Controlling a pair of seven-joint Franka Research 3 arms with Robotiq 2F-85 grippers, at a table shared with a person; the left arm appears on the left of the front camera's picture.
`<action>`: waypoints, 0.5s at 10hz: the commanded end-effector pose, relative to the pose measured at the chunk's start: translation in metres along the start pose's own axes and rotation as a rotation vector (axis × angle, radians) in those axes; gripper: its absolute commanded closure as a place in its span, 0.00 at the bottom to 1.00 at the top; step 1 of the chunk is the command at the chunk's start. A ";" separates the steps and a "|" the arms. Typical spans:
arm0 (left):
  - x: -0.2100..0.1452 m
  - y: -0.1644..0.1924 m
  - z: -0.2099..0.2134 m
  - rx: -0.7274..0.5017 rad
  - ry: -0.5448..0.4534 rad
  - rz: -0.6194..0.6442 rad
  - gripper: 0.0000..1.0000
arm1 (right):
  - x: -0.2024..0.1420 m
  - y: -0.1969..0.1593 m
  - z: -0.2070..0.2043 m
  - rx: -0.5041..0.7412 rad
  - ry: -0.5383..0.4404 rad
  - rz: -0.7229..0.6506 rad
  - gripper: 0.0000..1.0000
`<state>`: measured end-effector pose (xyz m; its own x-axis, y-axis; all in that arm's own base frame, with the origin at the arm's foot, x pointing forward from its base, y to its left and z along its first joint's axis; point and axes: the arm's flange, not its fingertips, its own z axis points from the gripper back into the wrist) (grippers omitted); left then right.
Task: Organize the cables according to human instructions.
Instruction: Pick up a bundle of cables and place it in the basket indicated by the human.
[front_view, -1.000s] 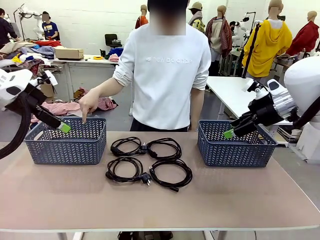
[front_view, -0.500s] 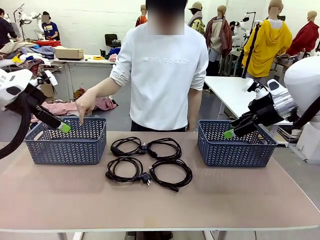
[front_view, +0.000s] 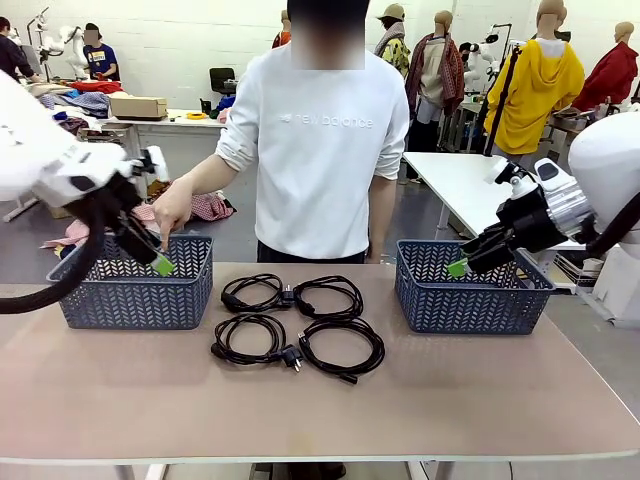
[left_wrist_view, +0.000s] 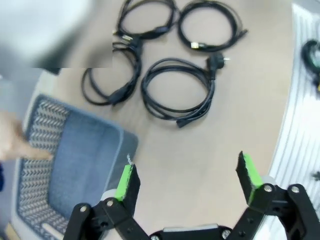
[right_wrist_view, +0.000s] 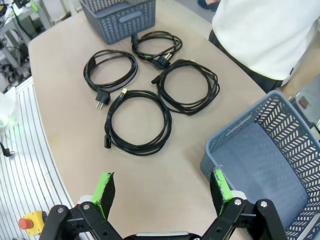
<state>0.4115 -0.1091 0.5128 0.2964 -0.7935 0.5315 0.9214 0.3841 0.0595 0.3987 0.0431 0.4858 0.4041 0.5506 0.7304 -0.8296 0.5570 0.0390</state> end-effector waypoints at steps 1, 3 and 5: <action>0.028 0.005 -0.025 -0.027 0.101 -0.126 0.00 | 0.002 -0.005 -0.003 0.010 -0.029 0.021 0.00; 0.056 -0.007 -0.070 -0.069 0.211 -0.220 0.00 | 0.002 -0.005 -0.003 0.010 -0.029 0.021 0.00; 0.070 -0.018 -0.110 -0.107 0.298 -0.285 0.00 | 0.002 -0.005 -0.003 0.010 -0.029 0.021 0.00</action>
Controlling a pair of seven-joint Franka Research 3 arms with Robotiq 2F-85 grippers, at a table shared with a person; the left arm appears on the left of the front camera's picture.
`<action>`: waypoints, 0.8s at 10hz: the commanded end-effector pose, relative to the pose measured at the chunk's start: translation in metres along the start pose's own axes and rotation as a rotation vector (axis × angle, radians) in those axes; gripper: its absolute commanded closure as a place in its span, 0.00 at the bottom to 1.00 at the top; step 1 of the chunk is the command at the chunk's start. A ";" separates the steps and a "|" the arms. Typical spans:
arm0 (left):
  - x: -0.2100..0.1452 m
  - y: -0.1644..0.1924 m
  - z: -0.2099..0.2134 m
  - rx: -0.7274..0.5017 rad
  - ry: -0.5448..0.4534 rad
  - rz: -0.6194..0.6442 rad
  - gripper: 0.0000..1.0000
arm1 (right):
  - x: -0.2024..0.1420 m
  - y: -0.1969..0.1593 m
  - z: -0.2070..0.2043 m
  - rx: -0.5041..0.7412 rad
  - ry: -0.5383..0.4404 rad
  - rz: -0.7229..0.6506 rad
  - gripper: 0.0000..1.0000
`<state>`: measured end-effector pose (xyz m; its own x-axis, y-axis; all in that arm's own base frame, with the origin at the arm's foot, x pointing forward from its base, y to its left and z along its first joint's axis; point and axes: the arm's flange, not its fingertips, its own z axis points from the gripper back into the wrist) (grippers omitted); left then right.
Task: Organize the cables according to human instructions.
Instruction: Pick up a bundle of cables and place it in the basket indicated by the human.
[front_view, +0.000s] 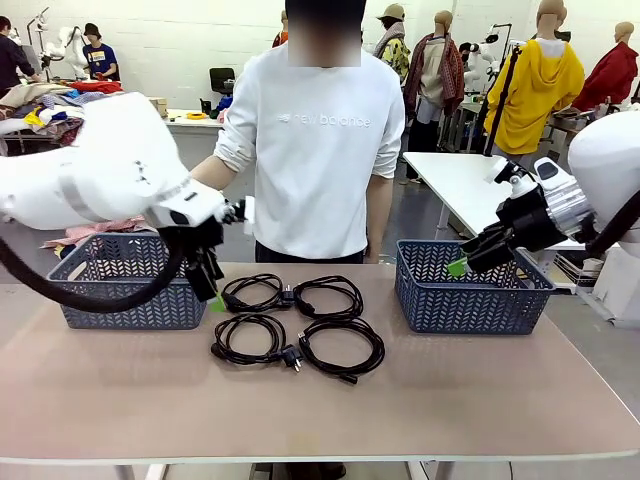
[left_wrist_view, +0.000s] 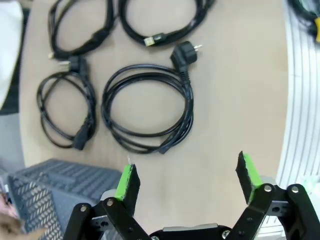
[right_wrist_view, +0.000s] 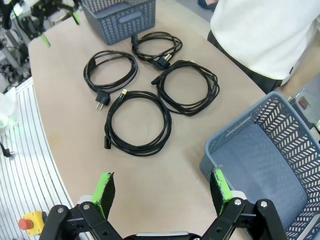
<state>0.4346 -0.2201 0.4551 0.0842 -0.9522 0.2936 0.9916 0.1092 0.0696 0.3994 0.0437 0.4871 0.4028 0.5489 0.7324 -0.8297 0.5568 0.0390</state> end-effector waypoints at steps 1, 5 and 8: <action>0.012 0.007 -0.018 -0.012 0.084 -0.046 0.00 | 0.000 -0.004 -0.003 0.010 -0.026 0.021 0.00; 0.016 0.006 -0.066 -0.022 0.130 -0.076 0.00 | 0.000 -0.004 -0.003 0.010 -0.026 0.021 0.00; 0.015 0.001 -0.069 -0.044 0.122 -0.102 0.00 | 0.000 -0.004 -0.003 0.010 -0.026 0.021 0.00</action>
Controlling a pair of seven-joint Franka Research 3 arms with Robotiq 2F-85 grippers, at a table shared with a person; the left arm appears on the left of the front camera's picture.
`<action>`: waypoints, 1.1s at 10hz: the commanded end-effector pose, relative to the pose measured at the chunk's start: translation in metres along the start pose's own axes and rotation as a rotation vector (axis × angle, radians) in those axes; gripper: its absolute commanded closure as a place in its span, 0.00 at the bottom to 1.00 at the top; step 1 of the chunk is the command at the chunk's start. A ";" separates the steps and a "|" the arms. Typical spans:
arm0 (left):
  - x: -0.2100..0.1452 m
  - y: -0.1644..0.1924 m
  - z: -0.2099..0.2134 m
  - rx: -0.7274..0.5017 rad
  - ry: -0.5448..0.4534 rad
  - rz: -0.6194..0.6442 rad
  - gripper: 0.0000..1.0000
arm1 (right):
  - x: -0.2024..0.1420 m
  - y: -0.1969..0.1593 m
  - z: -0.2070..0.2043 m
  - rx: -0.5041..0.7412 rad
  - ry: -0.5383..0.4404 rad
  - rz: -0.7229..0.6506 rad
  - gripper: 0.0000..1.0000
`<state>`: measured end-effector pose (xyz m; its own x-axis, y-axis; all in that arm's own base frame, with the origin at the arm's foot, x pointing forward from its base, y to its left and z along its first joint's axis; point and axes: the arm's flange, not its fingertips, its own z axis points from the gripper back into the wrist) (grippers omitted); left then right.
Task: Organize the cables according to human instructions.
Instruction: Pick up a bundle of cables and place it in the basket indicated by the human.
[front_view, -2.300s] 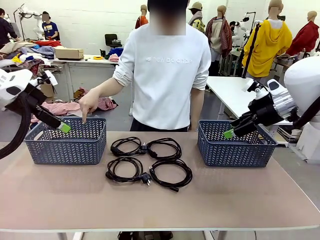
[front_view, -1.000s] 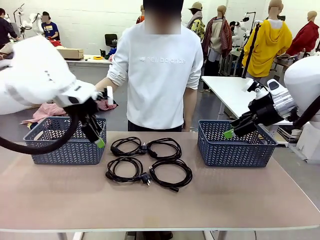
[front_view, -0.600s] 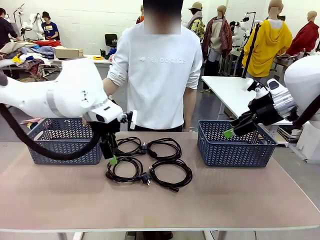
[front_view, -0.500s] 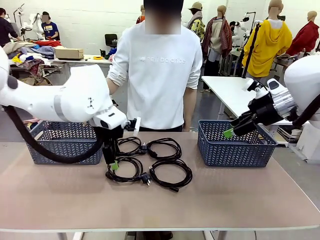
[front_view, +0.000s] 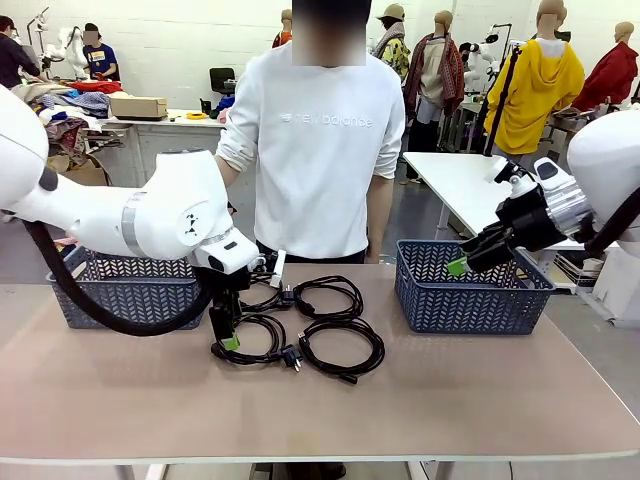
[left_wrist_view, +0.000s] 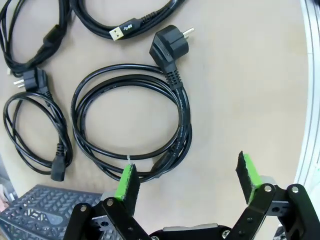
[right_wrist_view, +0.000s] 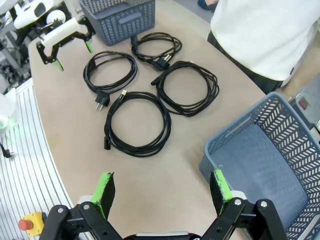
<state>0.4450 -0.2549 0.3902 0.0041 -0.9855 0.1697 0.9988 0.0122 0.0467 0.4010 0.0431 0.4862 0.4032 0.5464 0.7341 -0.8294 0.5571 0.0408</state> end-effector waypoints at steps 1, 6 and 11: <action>0.000 -0.001 0.004 0.001 0.000 -0.012 0.00 | 0.001 -0.003 -0.002 0.009 -0.024 0.023 0.00; 0.006 -0.001 -0.004 0.007 0.012 -0.018 0.00 | 0.001 -0.003 -0.002 0.009 -0.024 0.023 0.00; 0.023 0.008 -0.044 -0.032 0.067 -0.047 0.00 | 0.001 -0.003 -0.002 0.009 -0.024 0.023 0.00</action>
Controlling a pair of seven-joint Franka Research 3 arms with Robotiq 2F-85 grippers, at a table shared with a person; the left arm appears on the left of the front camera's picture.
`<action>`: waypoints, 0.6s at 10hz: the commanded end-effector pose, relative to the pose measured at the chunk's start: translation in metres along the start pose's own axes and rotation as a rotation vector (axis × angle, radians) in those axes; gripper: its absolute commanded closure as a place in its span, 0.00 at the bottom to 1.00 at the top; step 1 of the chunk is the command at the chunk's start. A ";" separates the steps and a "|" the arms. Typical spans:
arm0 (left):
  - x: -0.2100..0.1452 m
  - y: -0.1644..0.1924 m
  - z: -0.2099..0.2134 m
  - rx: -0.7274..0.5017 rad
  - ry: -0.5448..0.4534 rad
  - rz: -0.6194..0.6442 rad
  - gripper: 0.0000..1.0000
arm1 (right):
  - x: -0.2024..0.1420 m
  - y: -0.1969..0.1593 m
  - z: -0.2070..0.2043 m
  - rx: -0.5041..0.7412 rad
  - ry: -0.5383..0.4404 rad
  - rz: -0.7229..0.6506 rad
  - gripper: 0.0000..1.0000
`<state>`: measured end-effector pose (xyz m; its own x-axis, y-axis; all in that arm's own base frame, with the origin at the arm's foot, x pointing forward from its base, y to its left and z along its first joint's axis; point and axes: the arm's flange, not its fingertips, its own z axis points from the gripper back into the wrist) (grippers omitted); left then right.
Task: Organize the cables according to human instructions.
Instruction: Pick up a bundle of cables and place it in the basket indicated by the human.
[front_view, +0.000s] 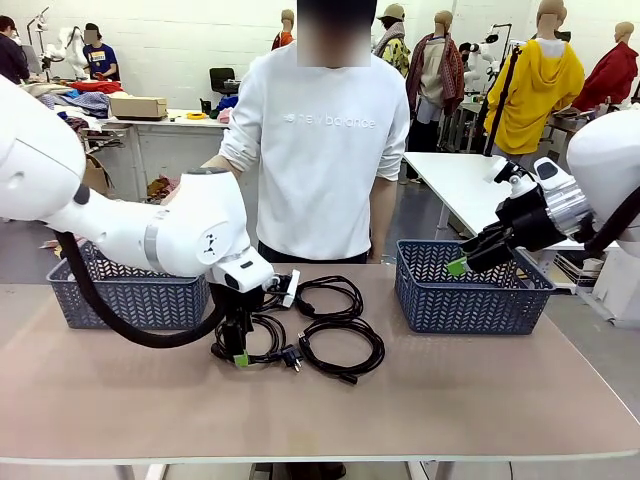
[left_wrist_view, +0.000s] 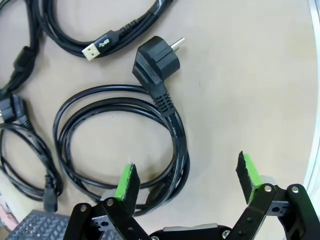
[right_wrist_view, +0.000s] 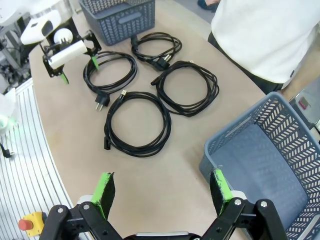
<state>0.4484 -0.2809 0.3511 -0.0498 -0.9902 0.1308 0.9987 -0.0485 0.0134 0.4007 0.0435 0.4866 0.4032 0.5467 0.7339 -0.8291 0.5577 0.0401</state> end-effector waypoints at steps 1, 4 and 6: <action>0.004 0.007 -0.007 0.006 0.035 0.012 0.00 | 0.000 -0.003 -0.002 0.010 -0.024 0.023 0.00; 0.004 0.007 -0.026 0.010 0.050 0.031 0.00 | 0.000 -0.003 -0.002 0.010 -0.024 0.023 0.00; 0.006 0.008 -0.030 0.015 0.060 0.023 0.00 | 0.000 -0.003 -0.002 0.010 -0.024 0.023 0.00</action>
<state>0.4535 -0.2878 0.3213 -0.0315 -0.9955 0.0898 0.9995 -0.0310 0.0069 0.4007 0.0436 0.4866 0.4033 0.5463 0.7341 -0.8290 0.5578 0.0404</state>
